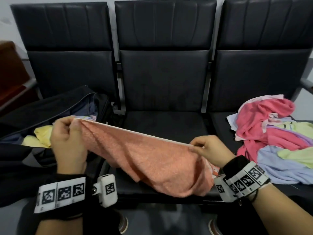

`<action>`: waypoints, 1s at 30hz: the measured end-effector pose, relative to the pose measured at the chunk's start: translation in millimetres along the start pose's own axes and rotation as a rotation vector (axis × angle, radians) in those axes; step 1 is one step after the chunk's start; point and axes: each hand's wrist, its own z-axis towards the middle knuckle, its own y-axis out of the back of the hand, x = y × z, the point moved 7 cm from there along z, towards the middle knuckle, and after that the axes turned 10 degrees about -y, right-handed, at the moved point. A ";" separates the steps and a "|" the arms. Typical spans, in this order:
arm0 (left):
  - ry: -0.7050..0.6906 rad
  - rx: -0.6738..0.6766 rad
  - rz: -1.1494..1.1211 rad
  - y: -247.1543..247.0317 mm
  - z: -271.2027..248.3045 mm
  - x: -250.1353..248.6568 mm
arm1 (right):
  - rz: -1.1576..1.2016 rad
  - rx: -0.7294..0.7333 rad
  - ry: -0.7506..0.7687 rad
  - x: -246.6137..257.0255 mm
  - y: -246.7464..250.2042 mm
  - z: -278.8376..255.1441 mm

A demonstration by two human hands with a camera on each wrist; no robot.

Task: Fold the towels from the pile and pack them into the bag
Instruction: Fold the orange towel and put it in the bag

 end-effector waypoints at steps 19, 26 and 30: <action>-0.001 0.982 -0.079 -146.3 -109.7 -41.8 | 0.321 0.090 0.219 93.1 -24.1 -16.2; -0.008 1.002 0.088 -144.4 -115.2 -31.1 | 0.391 0.090 0.201 88.8 -21.8 -21.4; -0.116 0.822 0.154 -133.3 -98.4 -33.3 | 0.292 0.110 0.197 81.6 -22.0 -18.5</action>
